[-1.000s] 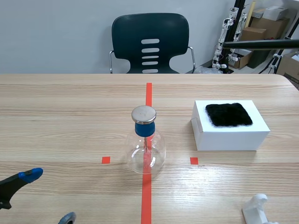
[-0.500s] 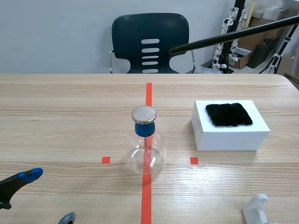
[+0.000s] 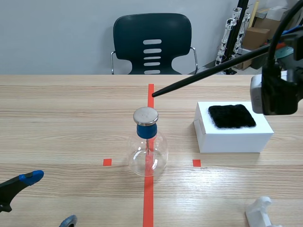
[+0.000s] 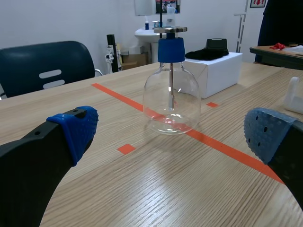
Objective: Do the electroscope experiment. move the rod toward and away from the electroscope
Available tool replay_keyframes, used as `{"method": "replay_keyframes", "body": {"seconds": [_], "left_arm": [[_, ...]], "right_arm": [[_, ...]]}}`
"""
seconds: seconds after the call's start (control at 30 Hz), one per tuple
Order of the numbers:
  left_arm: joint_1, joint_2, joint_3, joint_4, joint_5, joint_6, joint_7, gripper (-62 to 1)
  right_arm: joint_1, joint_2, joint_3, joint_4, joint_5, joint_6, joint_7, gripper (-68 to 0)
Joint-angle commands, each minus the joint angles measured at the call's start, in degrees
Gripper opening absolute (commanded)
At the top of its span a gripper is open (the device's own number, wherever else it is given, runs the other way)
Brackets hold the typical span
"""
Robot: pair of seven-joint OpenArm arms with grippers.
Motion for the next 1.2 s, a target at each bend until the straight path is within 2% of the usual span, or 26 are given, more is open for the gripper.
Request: {"method": "replay_keyframes", "body": {"seconds": [0.0, 0.13, 0.3, 0.77, 0.97, 1.07, 1.17], "left_arm": [[-0.17, -0.37, -0.26, 0.76, -0.35, -0.04, -1.05, 1.4], [-0.17, -0.37, -0.26, 0.76, -0.35, -0.04, -1.05, 1.4], [-0.17, -0.37, -0.26, 0.76, -0.35, -0.04, -1.05, 1.4], [-0.17, -0.37, -0.26, 0.76, -0.35, -0.04, -1.05, 1.4], [-0.17, -0.37, -0.26, 0.76, -0.35, -0.04, -1.05, 1.4], [-0.17, -0.37, -0.26, 0.76, -0.35, -0.04, -1.05, 1.4], [-0.17, -0.37, -0.26, 0.76, -0.35, -0.04, -1.05, 1.4]], "right_arm": [[1.62, 0.15, -0.04, 0.07, -0.66, -0.81, -1.07, -66.2], [3.17, -0.72, -2.01, -0.92, -2.62, -0.52, -1.2, -66.2], [4.11, -1.95, -2.82, -1.49, -3.69, 1.6, -0.61, -66.2], [4.11, -2.03, -2.95, -1.53, -3.61, 1.73, -0.17, -66.2], [2.64, -1.66, 1.09, -1.25, 2.12, -1.38, -0.07, -66.2], [-0.09, -1.7, 6.84, -0.85, 6.58, -1.92, 2.1, -66.2], [-3.82, -1.75, 14.45, -0.87, 13.16, -1.99, 5.18, -66.2]]}}
